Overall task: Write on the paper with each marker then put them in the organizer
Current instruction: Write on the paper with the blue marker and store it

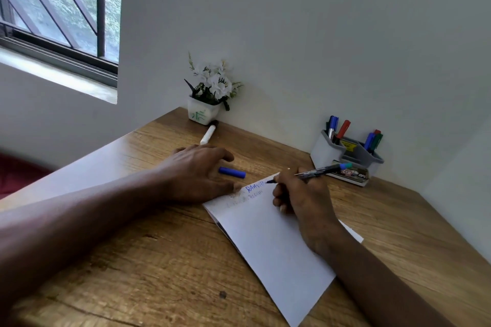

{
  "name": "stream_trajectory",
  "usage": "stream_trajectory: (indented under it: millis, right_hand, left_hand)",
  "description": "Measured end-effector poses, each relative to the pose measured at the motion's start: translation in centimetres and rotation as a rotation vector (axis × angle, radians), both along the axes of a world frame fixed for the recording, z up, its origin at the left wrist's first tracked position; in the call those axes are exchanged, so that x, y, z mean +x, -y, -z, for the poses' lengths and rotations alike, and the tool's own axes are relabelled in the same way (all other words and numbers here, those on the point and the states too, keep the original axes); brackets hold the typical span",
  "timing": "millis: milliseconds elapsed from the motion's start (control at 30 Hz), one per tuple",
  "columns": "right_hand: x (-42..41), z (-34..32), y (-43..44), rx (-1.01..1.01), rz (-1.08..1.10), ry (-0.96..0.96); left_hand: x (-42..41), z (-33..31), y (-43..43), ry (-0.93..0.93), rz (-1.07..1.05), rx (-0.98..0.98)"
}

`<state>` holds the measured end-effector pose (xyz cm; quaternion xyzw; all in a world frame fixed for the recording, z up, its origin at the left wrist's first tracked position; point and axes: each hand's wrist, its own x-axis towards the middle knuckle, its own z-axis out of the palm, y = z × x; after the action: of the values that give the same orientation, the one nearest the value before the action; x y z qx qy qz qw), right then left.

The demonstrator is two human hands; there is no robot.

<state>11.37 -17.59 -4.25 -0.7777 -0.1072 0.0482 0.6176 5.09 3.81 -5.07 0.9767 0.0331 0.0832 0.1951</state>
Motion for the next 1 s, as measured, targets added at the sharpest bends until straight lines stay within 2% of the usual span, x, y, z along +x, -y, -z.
stream_trajectory:
  millis: [133, 267, 433, 600, 667, 1000]
  right_hand:
    - [0.7, -0.5, 0.8, 0.208, -0.111, -0.173]
    - [1.2, -0.7, 1.8, 0.344, -0.291, -0.258]
    - [1.4, -0.7, 2.1, 0.313, -0.389, -0.216]
    - [1.3, -0.8, 2.3, 0.329, -0.431, -0.206]
    - [1.2, -0.8, 2.4, 0.34, -0.445, -0.203]
    - [1.3, -0.7, 2.4, 0.329, -0.47, -0.18]
  left_hand:
    - [-0.7, 0.0, 0.3, 0.208, 0.051, 0.039]
    - [-0.5, -0.2, 0.7, 0.271, 0.099, 0.134]
    - [0.0, -0.3, 1.2, 0.313, 0.026, 0.098]
    - [-0.7, -0.1, 1.7, 0.565, 0.064, -0.067]
    - [-1.0, -0.2, 2.2, 0.611, 0.09, -0.114]
    - [-1.3, -0.4, 2.6, 0.648, 0.132, -0.16]
